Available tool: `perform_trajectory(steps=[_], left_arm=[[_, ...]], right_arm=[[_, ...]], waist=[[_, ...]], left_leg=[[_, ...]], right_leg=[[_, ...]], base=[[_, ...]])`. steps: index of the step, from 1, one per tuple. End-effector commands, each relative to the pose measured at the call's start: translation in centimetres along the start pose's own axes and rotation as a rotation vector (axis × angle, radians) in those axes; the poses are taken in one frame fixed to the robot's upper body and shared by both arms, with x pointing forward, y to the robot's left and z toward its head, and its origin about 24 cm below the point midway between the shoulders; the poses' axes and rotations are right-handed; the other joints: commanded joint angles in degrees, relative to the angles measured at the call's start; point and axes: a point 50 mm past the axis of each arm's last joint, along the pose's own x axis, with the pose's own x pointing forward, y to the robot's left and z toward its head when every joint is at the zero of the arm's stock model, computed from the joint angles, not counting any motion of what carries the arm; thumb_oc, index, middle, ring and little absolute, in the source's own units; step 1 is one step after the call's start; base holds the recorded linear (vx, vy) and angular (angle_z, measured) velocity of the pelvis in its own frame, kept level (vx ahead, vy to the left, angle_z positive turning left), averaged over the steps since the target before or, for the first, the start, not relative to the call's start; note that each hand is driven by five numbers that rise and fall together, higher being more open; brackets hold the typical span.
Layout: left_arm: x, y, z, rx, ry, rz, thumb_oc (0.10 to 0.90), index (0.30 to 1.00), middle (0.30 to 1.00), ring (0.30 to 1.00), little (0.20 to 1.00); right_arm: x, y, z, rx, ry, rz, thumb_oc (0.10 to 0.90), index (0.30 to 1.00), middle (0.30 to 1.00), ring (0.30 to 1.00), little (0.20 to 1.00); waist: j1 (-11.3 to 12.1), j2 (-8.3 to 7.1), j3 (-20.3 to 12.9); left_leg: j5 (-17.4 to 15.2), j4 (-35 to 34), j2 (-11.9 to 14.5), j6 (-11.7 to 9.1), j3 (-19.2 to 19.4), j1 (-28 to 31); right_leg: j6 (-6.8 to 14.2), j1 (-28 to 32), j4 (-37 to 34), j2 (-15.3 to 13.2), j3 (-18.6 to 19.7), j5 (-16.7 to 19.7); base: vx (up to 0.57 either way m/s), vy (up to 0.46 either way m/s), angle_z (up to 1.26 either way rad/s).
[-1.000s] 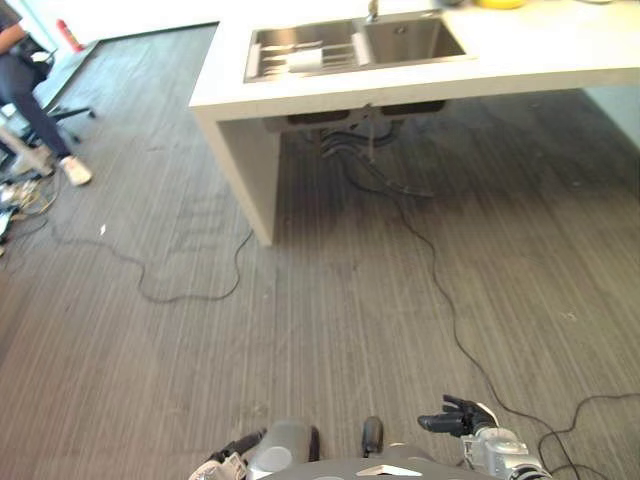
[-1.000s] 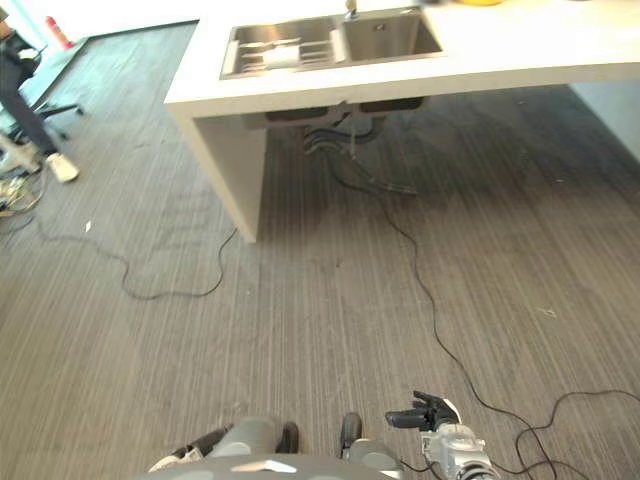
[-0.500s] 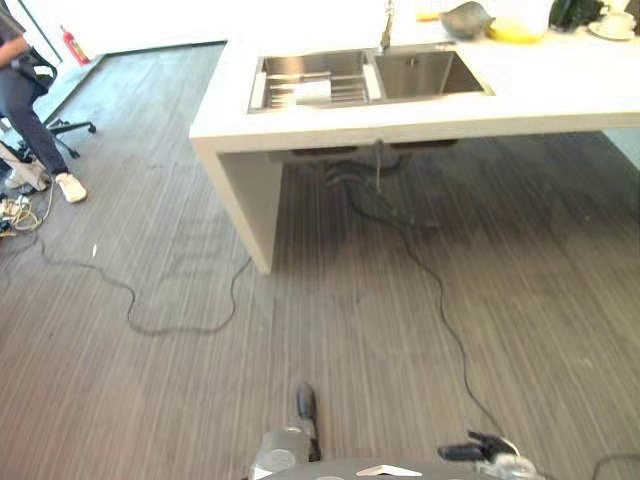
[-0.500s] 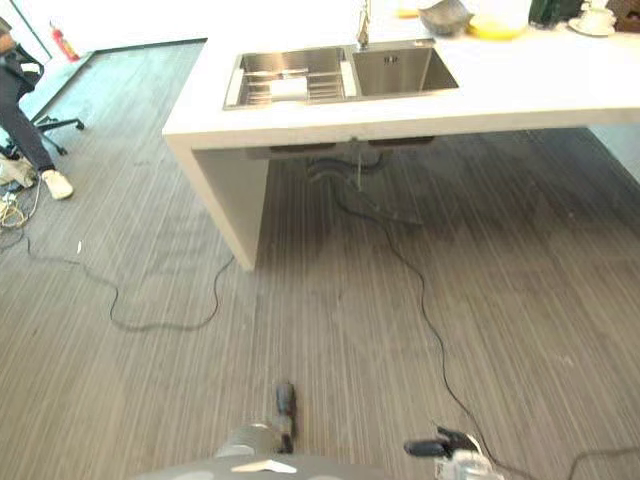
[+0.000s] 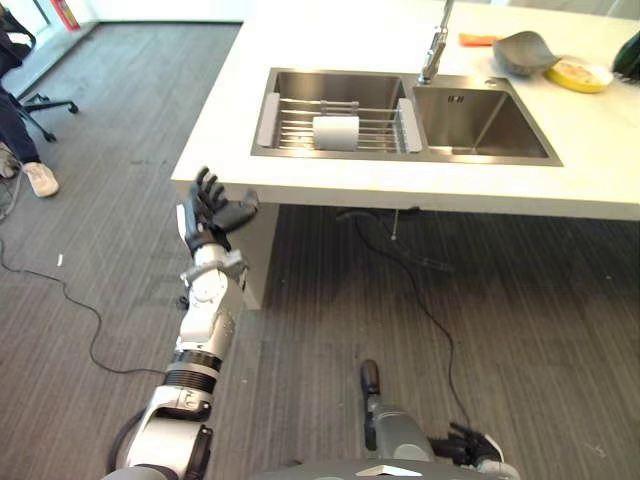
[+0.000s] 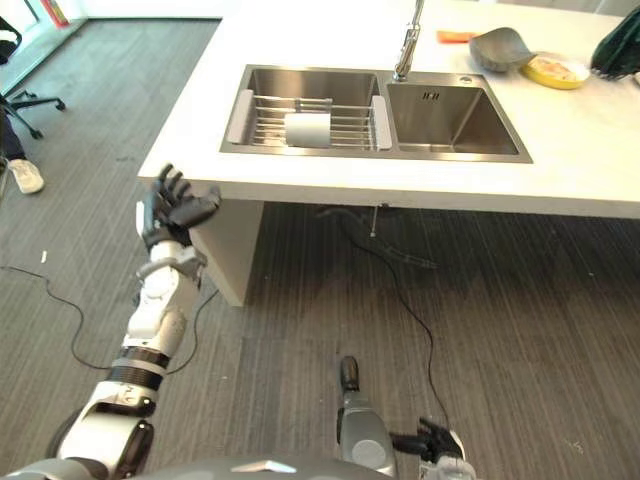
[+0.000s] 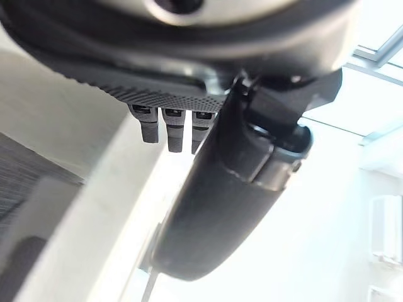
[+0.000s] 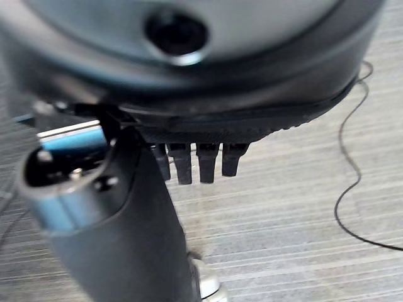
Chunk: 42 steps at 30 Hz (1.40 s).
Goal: Place the dishes in the dishwasher.
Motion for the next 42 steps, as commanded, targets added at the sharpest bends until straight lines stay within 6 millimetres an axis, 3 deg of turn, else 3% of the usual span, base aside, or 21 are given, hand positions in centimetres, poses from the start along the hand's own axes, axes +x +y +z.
perform_trajectory(steps=[1,4,5,7,8,9,11,13,15,17,20,21,24,27,30,32,33,38,39,42], left_arm=[[0.4,-4.1,8.1,-0.039,-0.445,-0.221,0.8,0.9,0.9,0.9,0.9],[-0.1,-3.4,10.0,-0.046,-0.549,-0.197,0.8,0.9,0.9,0.9,0.9],[-0.5,-3.2,10.9,-0.049,-0.599,-0.195,0.8,0.9,0.9,0.9,0.9],[-0.5,-3.2,10.9,-0.048,-0.599,-0.195,0.8,0.9,0.9,0.9,0.9],[-0.8,-3.7,11.3,-0.059,-0.628,-0.222,0.8,0.9,0.9,0.9,0.9],[-0.8,-3.7,11.3,-0.059,-0.628,-0.222,0.8,0.9,0.9,0.9,0.9],[-0.9,-4.2,11.2,0.058,-0.649,-0.265,0.8,0.9,0.9,0.9,0.9],[-1.0,-4.4,11.0,0.112,-0.655,-0.287,0.8,0.9,0.9,0.9,0.9],[-1.7,-4.5,11.1,0.231,-0.696,-0.355,0.8,0.9,0.9,0.9,0.9],[-2.3,-5.0,10.5,0.404,-0.72,-0.457,0.8,0.9,0.9,0.9,0.9],[-2.4,-5.3,10.2,0.487,-0.728,-0.504,0.8,0.9,0.9,0.9,0.9],[-2.6,-5.6,9.8,0.596,-0.734,-0.575,0.8,0.9,0.9,0.9,0.9],[-2.7,-6.4,8.4,0.642,-0.662,-0.672,0.8,0.9,0.9,0.9,0.9],[-2.5,-7.8,8.7,0.755,-0.712,-0.736,0.8,0.9,0.9,0.9,0.9],[-1.0,-10.0,9.5,0.998,-0.801,-0.798,0.8,0.9,0.9,0.9,0.9],[-0.7,-10.7,9.6,1.004,-0.801,-0.799,0.8,0.9,0.9,0.9,0.9],[0.6,-11.2,8.7,1.055,-0.739,-0.793,0.8,0.9,0.9,0.9,0.9],[2.8,-12.8,8.3,1.171,-0.691,-0.76,0.8,0.9,0.9,0.9,0.9],[3.4,-12.6,6.9,1.23,-0.63,-0.748,0.8,0.9,0.9,0.9,0.9],[4.3,-13.1,7.0,1.272,-0.613,-0.716,0.8,0.9,0.9,0.9,0.9]], right_arm=[[0.0,-1.7,-0.3,-0.066,0.007,-0.009,0.8,0.9,0.9,0.9,0.9],[-0.1,-2.2,-0.7,-0.09,0.022,-0.004,0.8,0.9,0.9,0.9,0.9],[0.0,-2.8,-0.3,-0.099,0.012,-0.013,0.8,0.9,0.9,0.9,0.9],[0.0,-2.8,-0.3,-0.099,0.012,-0.013,0.8,0.9,0.9,0.9,0.9],[0.1,-4.0,0.9,-0.104,-0.017,-0.046,0.8,0.9,0.9,0.9,0.9],[0.1,-4.0,0.9,-0.104,-0.018,-0.046,0.8,0.9,0.9,0.9,0.9],[0.0,-5.2,1.6,-0.056,-0.035,-0.092,0.8,0.9,0.9,0.9,0.9],[0.1,-5.4,1.9,-0.038,-0.047,-0.095,0.8,0.9,0.9,0.9,0.9],[0.0,-5.6,2.1,-0.018,-0.06,-0.092,0.8,0.9,0.9,0.9,0.9],[0.0,-5.4,2.0,0.001,-0.068,-0.064,0.8,0.9,0.9,0.9,0.9],[0.0,-5.1,1.8,-0.013,-0.053,-0.052,0.8,0.9,0.9,0.9,0.9],[0.1,-4.5,1.5,-0.03,-0.041,-0.027,0.8,0.9,0.9,0.9,0.9],[0.2,-4.0,1.9,-0.078,-0.051,-0.012,0.8,0.9,0.9,0.9,0.9],[0.1,-4.2,1.2,-0.108,-0.028,-0.011,0.8,0.9,0.9,0.9,0.9],[-0.1,-5.2,1.0,-0.188,-0.014,-0.01,0.8,0.9,0.9,0.9,0.9],[-0.1,-5.4,1.0,-0.178,-0.017,-0.015,0.8,0.9,0.9,0.9,0.9],[-0.2,-6.0,1.0,-0.165,-0.022,-0.024,0.8,0.9,0.9,0.9,0.9],[-0.4,-6.3,1.4,-0.173,-0.063,-0.006,0.8,0.9,0.9,0.9,0.9],[-0.2,-3.6,0.7,-0.189,-0.058,0.059,0.8,0.9,0.9,0.9,0.9],[0.0,-2.2,1.3,-0.205,-0.055,0.082,0.8,0.9,0.9,0.9,0.9]], waist=[[-2.2,-1.06,-1.5],[-2.1,-1.17,-3.0],[-1.4,-1.82,-1.8],[-1.6,-1.54,-1.8],[-0.3,-2.6,0.1],[-0.3,-2.62,0.1],[0.0,-2.1,-0.3],[-0.2,-1.82,-0.3],[-0.9,-0.55,-1.4],[-1.9,0.52,-2.8],[-2.0,0.8,-3.4],[-2.3,1.08,-3.7],[-2.6,1.21,-4.0],[-3.1,1.24,-4.2],[-4.2,1.45,-4.8],[-4.3,1.37,-4.7],[-5.3,1.53,-5.0],[-7.0,1.68,-4.9],[-7.3,2.27,-4.9],[-7.6,2.61,-4.9]], left_leg=[[2.2,-2.6,1.6,-2.3,-0.5,-3.5],[3.6,0.8,4.0,-4.0,0.2,-3.7],[5.8,11.9,4.2,-5.0,-0.5,-7.3],[4.7,12.9,4.4,-5.1,-0.8,-7.6],[6.3,18.9,3.0,-4.6,-1.2,-13.4],[6.2,18.8,2.9,-4.6,-1.2,-13.4],[6.6,9.2,4.0,-3.9,2.2,-14.3],[7.1,8.5,4.2,-4.1,2.1,-13.7],[6.9,4.7,3.6,-3.9,0.6,-11.6],[8.2,-0.8,3.7,-3.8,2.6,-8.2],[7.7,-2.3,3.7,-3.8,2.8,-6.7],[7.8,-2.6,3.6,-3.9,3.4,-6.6],[7.6,-2.6,3.8,-3.7,3.7,-6.1],[7.3,-2.6,3.7,-3.6,4.0,-5.7],[6.1,-2.6,3.5,-3.5,4.6,-5.2],[6.7,-2.6,3.5,-3.4,4.8,-5.4],[6.0,-2.6,3.5,-3.4,5.2,-4.9],[5.9,-2.6,3.7,-3.4,5.7,-4.6],[5.8,-2.6,3.6,-3.2,5.9,-4.5],[5.7,-2.6,3.7,-3.2,6.3,-4.1]], right_leg=[[1.7,8.3,-1.5,-2.1,-0.1,-4.9],[0.4,11.8,-2.9,-0.6,-1.6,-5.9],[-1.1,14.1,-2.7,-0.1,-2.1,-6.7],[-1.0,14.5,-2.8,0.1,-2.3,-7.3],[-2.3,17.3,-3.4,-0.3,-3.4,-9.2],[-2.3,17.3,-3.4,-0.3,-3.4,-9.3],[-1.7,18.6,-3.1,-1.0,-3.5,-10.2],[-1.6,18.9,-2.9,-1.1,-3.3,-10.8],[-1.4,18.8,-2.6,-1.1,-3.1,-10.9],[-1.1,18.8,-2.5,-1.3,-3.5,-10.5],[-0.8,19.3,-2.8,-1.4,-3.5,-11.1],[-0.7,19.2,-2.6,-1.7,-4.0,-10.7],[-0.5,19.3,-2.7,-1.8,-4.0,-10.6],[-0.3,19.6,-2.8,-1.9,-3.9,-10.6],[0.4,19.9,-3.1,-2.2,-3.6,-11.1],[0.4,19.5,-3.1,-2.2,-3.4,-10.5],[0.7,19.8,-3.1,-2.3,-3.0,-11.0],[0.9,19.7,-3.2,-2.3,-2.6,-11.0],[0.9,19.5,-3.2,-2.1,-2.0,-11.0],[1.0,19.5,-3.3,-2.0,-1.6,-11.0]], base=[[0.33,-0.332,0.72],[0.22,-0.355,0.37],[0.11,-0.305,-0.06],[0.07,-0.171,-0.03],[0.06,-0.152,0.05],[0.08,-0.15,0.09],[0.17,0.015,0.23],[0.13,0.022,0.09],[0.15,0.075,-0.27],[0.11,0.111,-0.25],[0.04,0.058,-0.03],[0.03,0.046,0.0],[0.03,0.024,-0.04],[0.03,0.004,0.0],[0.03,0.008,-0.01],[-0.01,0.005,-0.08],[0.03,0.003,-0.23],[0.02,-0.008,-0.11],[0.01,0.001,-0.13],[0.02,0.004,-0.16]])
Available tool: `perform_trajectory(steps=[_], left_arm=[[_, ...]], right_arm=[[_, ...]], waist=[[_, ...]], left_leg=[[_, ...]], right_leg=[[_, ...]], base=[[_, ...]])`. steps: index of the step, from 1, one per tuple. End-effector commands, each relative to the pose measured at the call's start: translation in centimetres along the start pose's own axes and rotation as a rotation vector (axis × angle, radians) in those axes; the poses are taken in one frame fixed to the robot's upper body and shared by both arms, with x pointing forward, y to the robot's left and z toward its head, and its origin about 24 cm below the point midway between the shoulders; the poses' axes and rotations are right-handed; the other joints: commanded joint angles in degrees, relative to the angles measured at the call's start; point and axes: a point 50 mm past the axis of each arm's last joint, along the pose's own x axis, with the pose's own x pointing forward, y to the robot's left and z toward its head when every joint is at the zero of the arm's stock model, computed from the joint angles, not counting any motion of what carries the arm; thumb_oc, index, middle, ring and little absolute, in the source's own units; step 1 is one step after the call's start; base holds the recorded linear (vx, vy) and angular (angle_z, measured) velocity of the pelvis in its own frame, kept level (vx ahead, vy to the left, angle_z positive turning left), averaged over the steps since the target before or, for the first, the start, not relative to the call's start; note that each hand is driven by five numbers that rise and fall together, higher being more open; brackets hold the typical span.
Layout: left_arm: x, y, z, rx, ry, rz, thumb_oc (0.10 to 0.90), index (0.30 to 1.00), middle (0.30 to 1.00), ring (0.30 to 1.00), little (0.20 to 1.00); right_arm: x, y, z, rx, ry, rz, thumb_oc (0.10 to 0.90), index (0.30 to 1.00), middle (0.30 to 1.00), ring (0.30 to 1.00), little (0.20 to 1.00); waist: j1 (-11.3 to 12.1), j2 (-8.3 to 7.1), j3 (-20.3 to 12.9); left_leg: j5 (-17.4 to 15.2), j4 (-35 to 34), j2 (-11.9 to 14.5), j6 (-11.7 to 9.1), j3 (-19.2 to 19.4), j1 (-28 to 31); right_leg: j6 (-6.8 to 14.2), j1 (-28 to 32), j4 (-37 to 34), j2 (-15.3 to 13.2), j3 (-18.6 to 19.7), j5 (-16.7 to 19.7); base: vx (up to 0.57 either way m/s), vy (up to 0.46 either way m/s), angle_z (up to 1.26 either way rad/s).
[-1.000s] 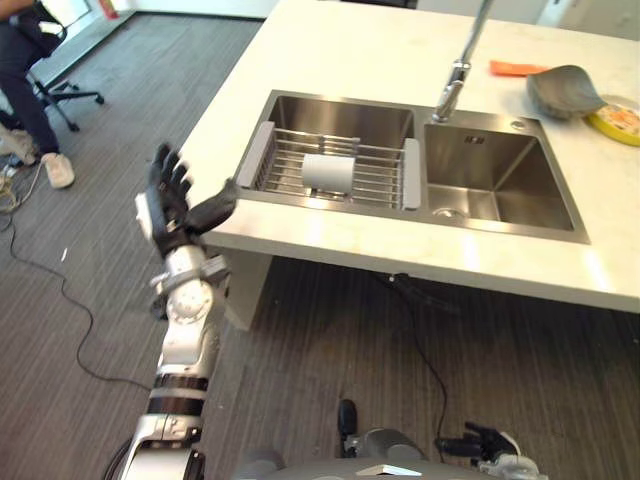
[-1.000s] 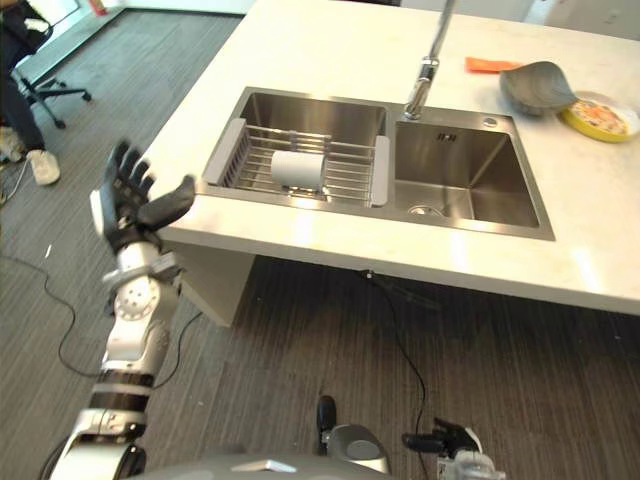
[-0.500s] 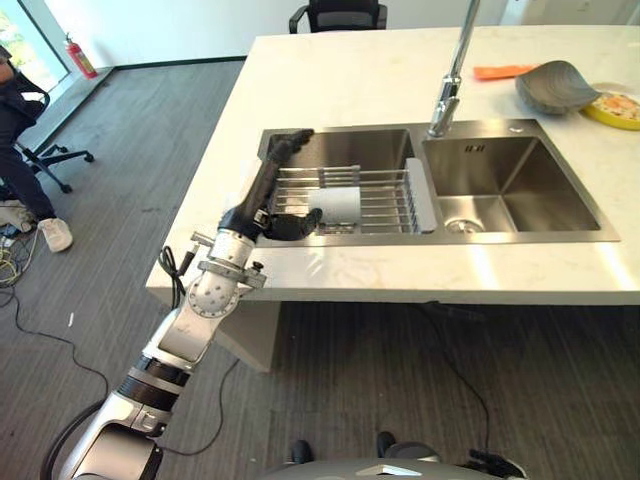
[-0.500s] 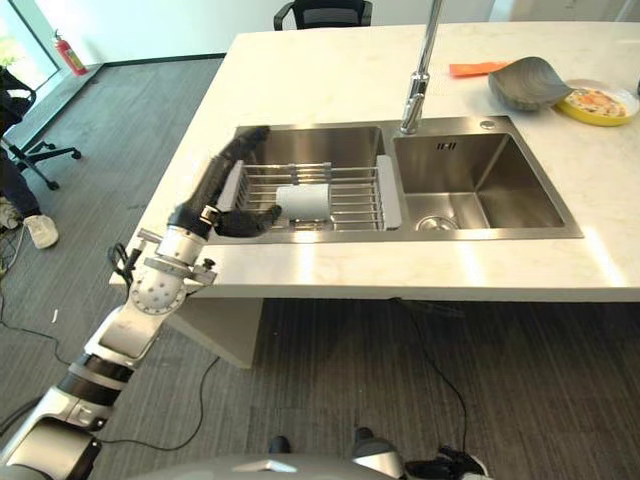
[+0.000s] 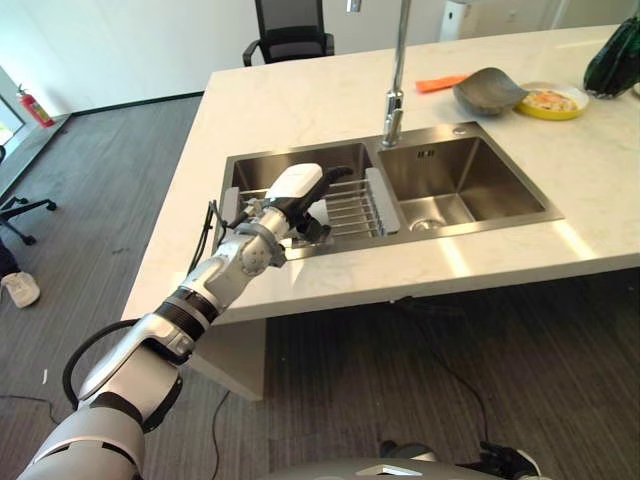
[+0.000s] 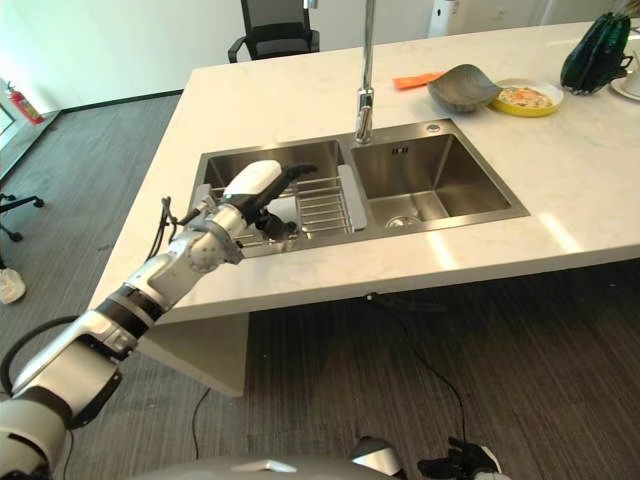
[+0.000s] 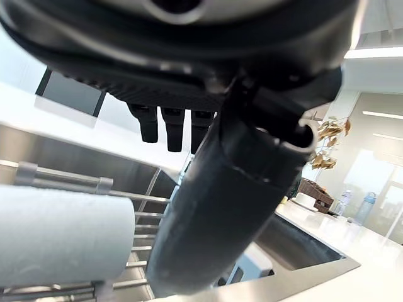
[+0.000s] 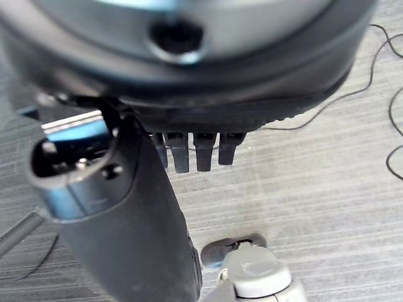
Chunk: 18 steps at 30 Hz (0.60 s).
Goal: Place the dishes in the dishwasher.
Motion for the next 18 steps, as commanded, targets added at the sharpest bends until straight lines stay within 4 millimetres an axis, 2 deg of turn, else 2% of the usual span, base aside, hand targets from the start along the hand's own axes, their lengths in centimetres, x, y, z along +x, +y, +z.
perform_trajectory(steps=[1,6,8,13,16,18], left_arm=[[2.9,8.6,1.6,0.126,-0.024,0.258,0.8,0.9,0.9,0.9,0.9],[3.4,9.8,-0.7,0.192,0.119,0.241,0.8,0.9,0.9,0.9,0.9],[3.3,9.6,-1.9,0.191,0.189,0.221,0.8,0.9,0.9,0.9,0.9],[3.3,9.3,-3.5,0.221,0.299,0.186,0.8,0.9,0.9,0.9,0.9],[3.3,8.7,-4.4,0.233,0.362,0.142,0.8,0.9,0.9,0.9,0.9],[3.6,8.7,-4.2,0.24,0.364,0.127,0.8,0.9,0.9,0.9,0.9]], right_arm=[[0.4,1.4,1.1,-0.015,-0.025,0.037,0.8,0.9,0.9,0.9,0.9],[0.6,2.6,2.6,-0.043,-0.056,0.07,0.8,0.9,0.9,0.9,0.9],[0.7,2.8,2.5,-0.046,-0.049,0.078,0.8,0.9,0.9,0.9,0.9],[0.6,3.3,1.4,-0.046,-0.004,0.095,0.8,0.9,0.9,0.9,0.9],[0.5,3.6,1.0,-0.048,0.014,0.106,0.8,0.9,0.9,0.9,0.9],[0.5,3.8,1.0,-0.045,0.016,0.112,0.8,0.9,0.9,0.9,0.9]], waist=[[1.5,-3.09,-1.2],[0.8,-2.54,-1.0],[0.6,-2.37,-0.9],[0.0,-1.83,-0.9],[-0.3,-1.54,-1.0],[-0.4,-1.35,-0.9]], left_leg=[[-4.8,0.3,2.3,-2.9,0.9,3.1],[-4.8,0.3,2.5,-3.0,2.0,3.4],[-4.8,0.3,2.5,-3.0,2.4,3.5],[-4.7,0.3,2.6,-3.0,2.8,3.6],[-4.7,0.3,2.6,-3.0,2.9,3.5],[-4.6,0.3,2.6,-3.0,2.9,3.5]], right_leg=[[4.6,-1.1,0.9,-3.7,-1.9,-3.1],[4.8,-1.5,0.8,-3.6,-0.8,-2.8],[4.8,-1.6,0.7,-3.5,-0.6,-2.8],[4.7,-1.7,0.7,-3.3,-0.3,-2.8],[4.7,-1.7,0.7,-3.4,-0.3,-2.8],[4.7,-1.8,0.7,-3.4,-0.3,-2.8]], base=[[0.01,-0.001,-0.15],[0.0,-0.005,-0.11],[0.0,-0.016,-0.15],[0.0,-0.01,-0.03],[0.0,0.0,0.0],[0.0,0.0,0.0]])
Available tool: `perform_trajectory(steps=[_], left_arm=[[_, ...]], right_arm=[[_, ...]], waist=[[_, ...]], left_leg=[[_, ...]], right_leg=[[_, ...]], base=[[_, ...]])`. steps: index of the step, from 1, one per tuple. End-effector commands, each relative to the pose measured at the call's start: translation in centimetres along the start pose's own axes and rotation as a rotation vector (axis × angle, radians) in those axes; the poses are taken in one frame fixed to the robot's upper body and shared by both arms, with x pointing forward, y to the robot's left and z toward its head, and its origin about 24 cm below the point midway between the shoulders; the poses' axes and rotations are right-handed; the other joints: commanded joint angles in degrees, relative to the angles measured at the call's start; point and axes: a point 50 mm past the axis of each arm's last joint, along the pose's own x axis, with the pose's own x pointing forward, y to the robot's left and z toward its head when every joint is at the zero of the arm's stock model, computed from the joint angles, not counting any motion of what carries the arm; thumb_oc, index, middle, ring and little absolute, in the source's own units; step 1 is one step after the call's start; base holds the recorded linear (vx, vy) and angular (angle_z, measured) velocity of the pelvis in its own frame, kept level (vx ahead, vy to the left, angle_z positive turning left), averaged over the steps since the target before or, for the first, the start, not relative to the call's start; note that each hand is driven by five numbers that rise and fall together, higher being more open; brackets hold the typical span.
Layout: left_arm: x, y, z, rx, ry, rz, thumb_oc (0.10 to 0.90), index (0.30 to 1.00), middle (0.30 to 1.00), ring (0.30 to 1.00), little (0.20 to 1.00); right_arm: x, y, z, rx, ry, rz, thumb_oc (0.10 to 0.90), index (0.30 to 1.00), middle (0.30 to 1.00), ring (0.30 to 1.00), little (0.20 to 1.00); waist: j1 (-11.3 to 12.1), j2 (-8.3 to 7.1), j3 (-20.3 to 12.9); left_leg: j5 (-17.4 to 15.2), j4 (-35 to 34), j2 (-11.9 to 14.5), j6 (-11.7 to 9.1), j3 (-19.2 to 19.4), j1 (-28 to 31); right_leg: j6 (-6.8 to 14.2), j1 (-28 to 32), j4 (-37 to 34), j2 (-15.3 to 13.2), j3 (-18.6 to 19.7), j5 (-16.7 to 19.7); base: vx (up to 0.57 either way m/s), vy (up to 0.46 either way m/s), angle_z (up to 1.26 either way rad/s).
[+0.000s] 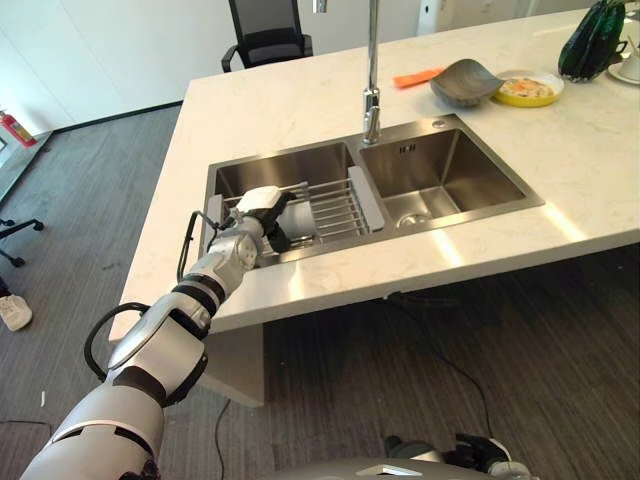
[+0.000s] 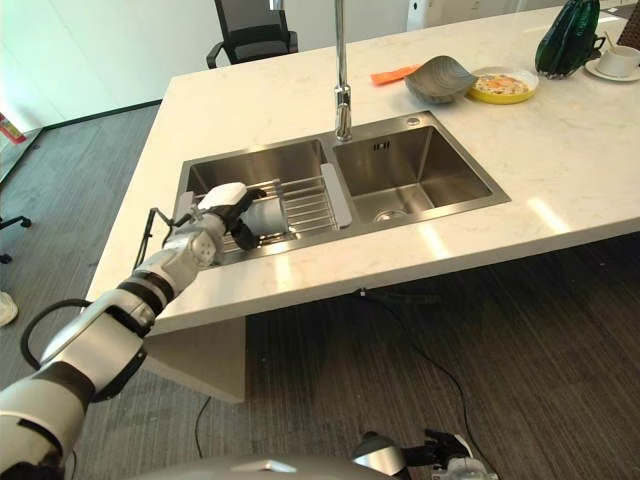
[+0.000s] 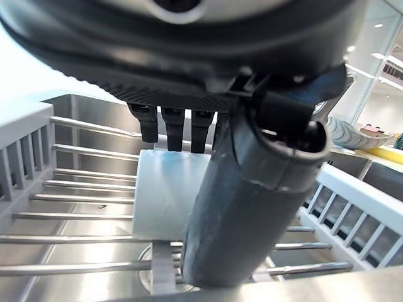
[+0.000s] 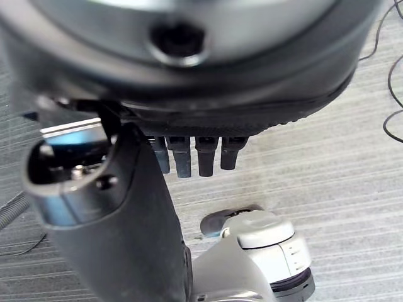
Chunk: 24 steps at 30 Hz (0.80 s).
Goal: Place the dishes in the dishwasher.
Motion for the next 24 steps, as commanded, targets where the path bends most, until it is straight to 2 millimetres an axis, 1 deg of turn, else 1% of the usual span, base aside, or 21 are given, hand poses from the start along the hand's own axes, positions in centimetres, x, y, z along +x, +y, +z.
perform_trajectory(steps=[1,5,6,7,10,13,14,15,16,18,19,20,21,23,24], left_arm=[[1.3,10.0,2.7,0.093,-0.029,0.249,0.8,0.9,0.9,0.9,0.9],[1.6,8.8,3.4,0.133,-0.035,0.203,0.8,0.9,0.9,0.9,0.9],[1.6,8.8,4.6,0.16,-0.085,0.198,0.8,0.9,0.9,0.9,0.9],[1.6,8.9,4.5,0.16,-0.085,0.197,0.4,0.3,0.3,0.3,0.3],[1.5,8.6,5.1,0.169,-0.112,0.19,0.4,0.3,0.3,0.3,0.3],[1.3,8.7,5.6,0.168,-0.145,0.235,0.4,0.3,0.3,0.3,0.3],[1.2,9.1,5.9,0.159,-0.165,0.271,0.4,0.3,0.3,0.3,0.3],[0.4,10.8,7.4,0.115,-0.267,0.411,0.4,0.3,0.3,0.3,0.3],[-1.4,11.9,7.4,0.055,-0.36,0.57,0.4,0.3,0.3,0.3,0.3],[-1.4,11.9,7.2,0.054,-0.357,0.569,0.4,0.3,0.3,0.3,0.3],[-2.8,12.7,5.5,-0.059,-0.351,0.694,0.4,0.3,0.3,0.3,0.3],[-2.8,12.7,5.5,-0.059,-0.351,0.694,0.4,0.3,0.3,0.3,0.3],[-3.6,13.4,4.2,-0.236,-0.306,0.811,0.4,0.3,0.3,0.3,0.3],[-4.8,15.2,4.3,-0.402,-0.337,0.932,0.4,0.3,0.3,0.3,0.3],[-5.3,15.8,4.2,-0.452,-0.346,0.973,0.4,0.3,0.3,0.3,0.3]], right_arm=[[0.1,1.7,-0.5,-0.009,0.028,0.057,0.8,0.9,0.9,0.9,0.9],[0.2,2.2,-0.1,-0.031,0.02,0.079,0.8,0.9,0.9,0.9,0.9],[0.2,2.2,0.3,-0.025,0.007,0.075,0.8,0.9,0.9,0.9,0.9],[0.2,2.2,0.3,-0.025,0.007,0.075,0.8,0.9,0.9,0.9,0.9],[0.3,2.3,0.8,-0.02,-0.006,0.077,0.8,0.9,0.9,0.9,0.9],[0.3,2.5,1.1,-0.025,-0.017,0.082,0.8,0.9,0.9,0.9,0.9],[0.3,2.5,1.0,-0.026,-0.019,0.082,0.8,0.9,0.9,0.9,0.9],[0.3,2.6,1.1,-0.02,-0.031,0.083,0.8,0.9,0.9,0.9,0.9],[0.2,2.9,1.2,-0.006,-0.057,0.081,0.8,0.9,0.9,0.9,0.9],[0.2,2.9,1.1,-0.009,-0.056,0.082,0.8,0.9,0.9,0.9,0.9],[0.2,3.2,1.4,-0.011,-0.073,0.078,0.8,0.9,0.9,0.9,0.9],[0.2,3.2,1.4,-0.011,-0.073,0.078,0.8,0.9,0.9,0.9,0.9],[0.1,3.4,0.7,-0.019,-0.052,0.071,0.8,0.9,0.9,0.9,0.9],[0.1,3.4,0.0,-0.02,-0.032,0.063,0.8,0.9,0.9,0.9,0.9],[0.0,3.4,-0.1,-0.017,-0.029,0.056,0.8,0.9,0.9,0.9,0.9]], waist=[[0.6,-3.08,-1.0],[0.4,-2.95,-0.9],[0.4,-2.82,-0.8],[0.4,-2.83,-0.8],[0.5,-2.74,-0.7],[0.7,-2.85,-0.7],[0.8,-2.92,-0.7],[0.9,-3.1,-0.8],[1.1,-3.53,-0.7],[1.0,-3.51,-0.7],[1.4,-3.89,-0.9],[1.4,-3.89,-0.9],[1.5,-4.2,-1.3],[1.6,-4.38,-1.6],[1.7,-4.41,-1.7]], left_leg=[[-4.6,0.3,2.3,-2.9,0.3,3.6],[-4.7,0.3,2.2,-2.9,0.5,3.7],[-4.7,0.3,2.2,-2.9,0.5,3.6],[-4.7,0.3,2.2,-2.9,0.5,3.6],[-4.8,0.3,2.3,-2.8,0.6,3.6],[-4.9,0.3,2.3,-2.8,0.6,3.7],[-4.9,0.3,2.3,-2.8,0.6,3.7],[-4.9,0.3,2.3,-2.9,0.5,3.7],[-5.0,0.3,2.4,-2.9,0.5,3.8],[-5.0,0.3,2.4,-2.9,0.5,3.8],[-5.1,0.3,2.5,-3.0,0.6,3.9],[-5.1,0.3,2.5,-3.0,0.6,3.9],[-5.2,0.3,2.6,-3.1,0.6,3.9],[-5.3,0.3,2.6,-3.2,0.4,4.0],[-5.4,0.3,2.7,-3.2,0.4,4.0]], right_leg=[[4.3,-0.5,0.7,-3.5,-2.1,-3.0],[4.3,-0.6,0.7,-3.4,-2.0,-3.0],[4.3,-0.7,0.7,-3.4,-1.9,-3.0],[4.3,-0.7,0.7,-3.4,-1.9,-3.0],[4.4,-0.7,0.7,-3.5,-1.9,-2.9],[4.3,-0.6,0.7,-3.5,-1.9,-2.9],[4.3,-0.5,0.7,-3.4,-2.0,-3.0],[4.2,-0.4,0.7,-3.4,-2.1,-3.0],[4.2,-0.4,0.7,-3.3,-2.2,-3.2],[4.2,-0.3,0.7,-3.3,-2.1,-3.2],[4.2,-0.3,0.7,-3.3,-2.0,-3.2],[4.2,-0.3,0.7,-3.3,-2.0,-3.2],[4.1,-0.3,0.7,-3.2,-2.1,-3.3],[4.0,-0.1,0.7,-3.1,-2.2,-3.4],[3.9,0.0,0.7,-3.1,-2.3,-3.5]], base=[[0.0,0.0,0.0],[0.0,0.0,0.0],[0.0,0.0,0.0],[0.0,0.0,0.0],[0.0,0.0,0.0],[0.0,0.0,0.0],[0.0,0.0,0.0],[0.0,0.0,0.0],[0.0,0.0,0.0],[0.0,-0.012,-0.06],[0.0,-0.011,-0.03],[0.02,-0.018,0.08],[0.02,-0.008,-0.06],[0.02,-0.007,-0.05],[0.0,0.0,0.0]])
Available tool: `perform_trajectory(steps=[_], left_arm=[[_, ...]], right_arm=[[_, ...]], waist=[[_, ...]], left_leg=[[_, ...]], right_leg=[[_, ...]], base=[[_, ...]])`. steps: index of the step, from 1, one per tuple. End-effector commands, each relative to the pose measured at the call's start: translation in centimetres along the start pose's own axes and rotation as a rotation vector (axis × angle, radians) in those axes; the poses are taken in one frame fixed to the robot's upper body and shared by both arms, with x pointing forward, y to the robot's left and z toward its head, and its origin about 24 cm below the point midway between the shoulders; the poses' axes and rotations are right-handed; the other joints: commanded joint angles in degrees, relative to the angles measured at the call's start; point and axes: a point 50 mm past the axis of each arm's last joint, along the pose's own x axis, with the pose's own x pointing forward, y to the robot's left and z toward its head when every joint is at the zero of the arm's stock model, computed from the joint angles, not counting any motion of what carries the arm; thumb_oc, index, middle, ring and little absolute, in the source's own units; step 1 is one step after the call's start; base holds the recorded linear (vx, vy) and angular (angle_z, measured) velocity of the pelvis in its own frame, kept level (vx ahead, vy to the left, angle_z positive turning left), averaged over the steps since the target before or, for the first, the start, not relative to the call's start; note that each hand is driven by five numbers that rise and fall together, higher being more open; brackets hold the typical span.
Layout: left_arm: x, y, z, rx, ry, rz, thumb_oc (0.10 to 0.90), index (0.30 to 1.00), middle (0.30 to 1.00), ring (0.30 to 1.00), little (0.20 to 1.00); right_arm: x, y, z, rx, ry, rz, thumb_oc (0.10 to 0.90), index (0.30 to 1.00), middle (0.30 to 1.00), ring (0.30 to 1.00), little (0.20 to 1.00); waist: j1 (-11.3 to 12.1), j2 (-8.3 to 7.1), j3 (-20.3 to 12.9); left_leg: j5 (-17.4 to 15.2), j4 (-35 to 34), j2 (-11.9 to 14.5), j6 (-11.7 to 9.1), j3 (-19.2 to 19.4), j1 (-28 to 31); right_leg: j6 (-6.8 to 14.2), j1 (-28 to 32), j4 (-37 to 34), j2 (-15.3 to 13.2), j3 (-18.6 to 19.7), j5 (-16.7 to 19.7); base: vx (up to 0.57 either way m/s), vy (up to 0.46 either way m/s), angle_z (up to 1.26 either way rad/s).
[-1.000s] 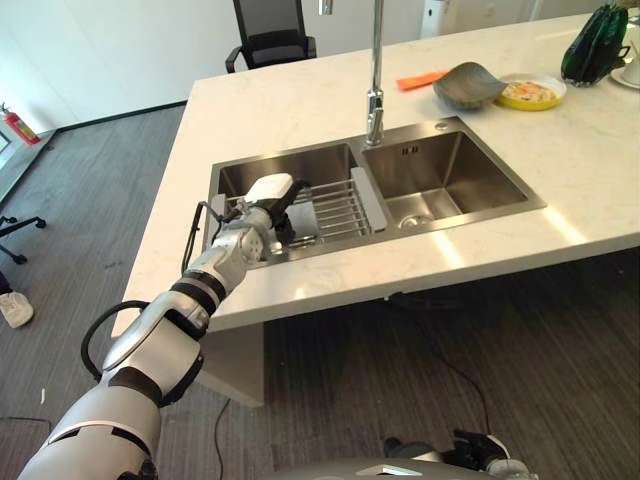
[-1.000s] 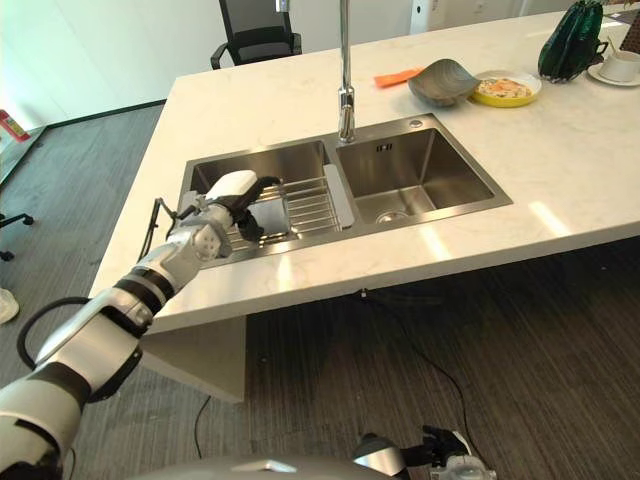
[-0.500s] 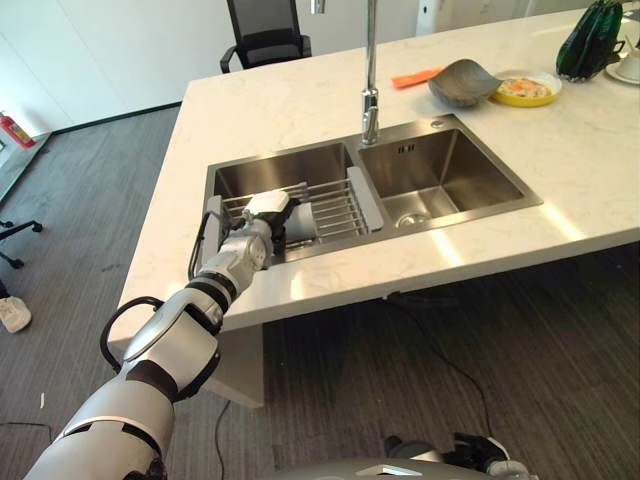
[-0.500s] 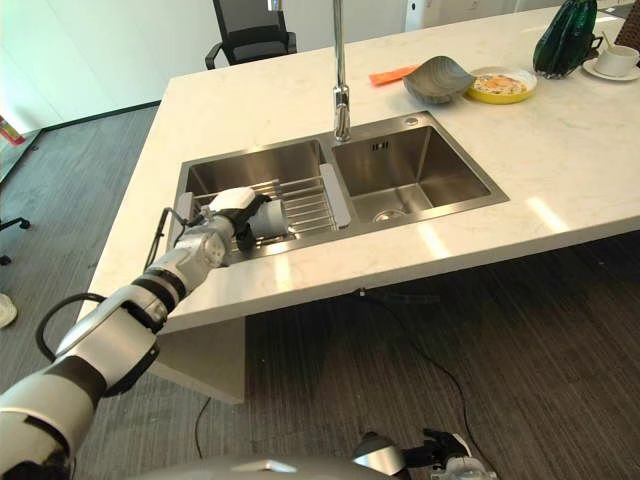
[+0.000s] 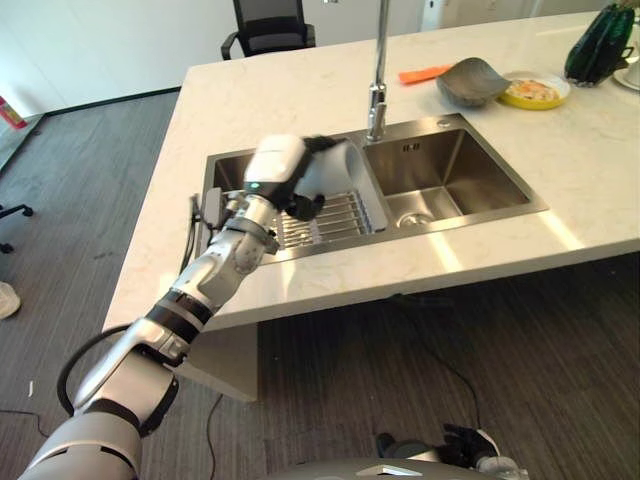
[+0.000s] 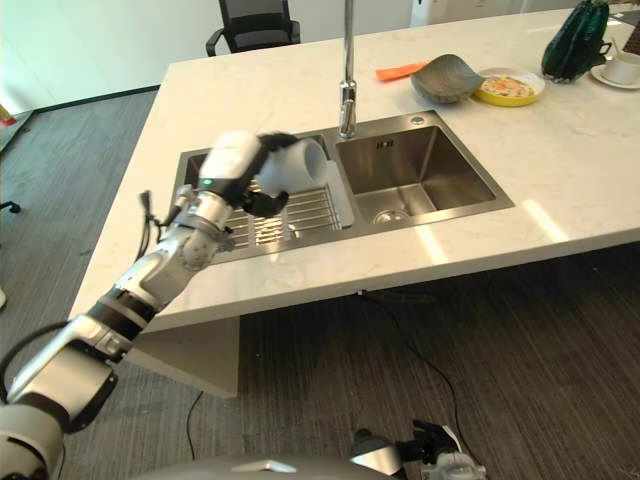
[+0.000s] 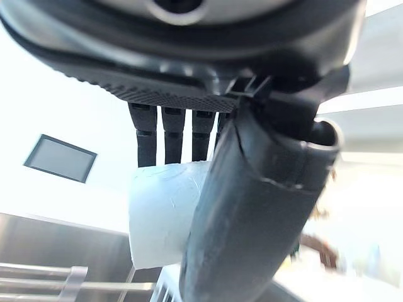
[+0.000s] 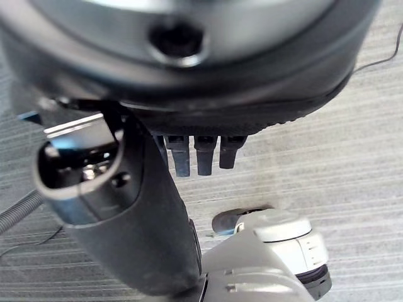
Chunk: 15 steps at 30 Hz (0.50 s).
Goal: Place the dishes in the dishwasher.
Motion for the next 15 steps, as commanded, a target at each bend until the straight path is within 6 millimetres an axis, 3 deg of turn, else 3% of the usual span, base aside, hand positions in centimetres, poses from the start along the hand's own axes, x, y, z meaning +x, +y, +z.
perform_trajectory(steps=[1,6,10,11,12,15], left_arm=[[5.1,8.3,1.4,-0.092,-0.007,0.434,0.4,0.3,0.3,0.3,0.3],[3.9,13.1,3.4,-0.451,-0.103,0.726,0.4,0.3,0.3,0.3,0.3],[3.2,13.6,3.8,-0.558,-0.137,0.773,0.4,0.3,0.3,0.3,0.3],[1.9,14.2,4.3,-0.656,-0.196,0.819,0.4,0.3,0.3,0.3,0.3],[1.9,14.2,4.3,-0.656,-0.196,0.819,0.4,0.3,0.3,0.3,0.3],[-2.5,13.9,2.8,-0.629,-0.172,0.884,0.4,0.3,0.3,0.3,0.3]], right_arm=[[-0.1,1.4,-1.1,-0.019,0.036,0.028,0.8,0.9,0.9,0.9,0.9],[0.0,1.4,-0.6,-0.002,0.014,0.014,0.8,0.9,0.9,0.9,0.9],[0.1,1.5,-0.1,-0.001,-0.002,0.015,0.8,0.9,0.9,0.9,0.9],[0.1,1.6,0.5,0.001,-0.021,0.018,0.8,0.9,0.9,0.9,0.9],[0.1,1.6,0.5,0.001,-0.021,0.018,0.8,0.9,0.9,0.9,0.9],[0.2,2.5,0.8,0.008,-0.034,0.035,0.8,0.9,0.9,0.9,0.9]], waist=[[0.6,-2.37,-3.2],[1.6,-2.37,-3.9],[2.2,-2.34,-4.0],[3.0,-2.45,-4.0],[3.0,-2.45,-4.0],[5.8,-2.94,-3.6]], left_leg=[[-4.6,0.3,2.1,-2.7,0.0,3.1],[-4.9,0.3,2.1,-2.6,-0.6,3.3],[-4.9,0.3,2.1,-2.6,-1.0,3.2],[-4.1,0.3,2.1,-2.5,-1.4,2.6],[-4.1,0.3,2.1,-2.5,-1.4,2.6],[-4.1,0.3,2.0,-2.5,-2.6,2.2]], right_leg=[[4.2,-0.4,0.5,-3.6,-2.5,-3.2],[3.8,0.1,0.5,-3.7,-2.8,-3.5],[3.7,0.1,0.5,-3.7,-3.0,-3.5],[3.4,-0.2,0.5,-3.7,-3.3,-2.9],[3.4,-0.2,0.5,-3.7,-3.3,-2.9],[2.9,0.4,0.5,-3.8,-4.5,-3.4]], base=[[0.0,0.0,0.0],[0.01,-0.003,-0.01],[-0.01,-0.005,0.01],[-0.05,-0.021,0.03],[-0.05,-0.024,0.0],[-0.01,-0.016,0.06]])
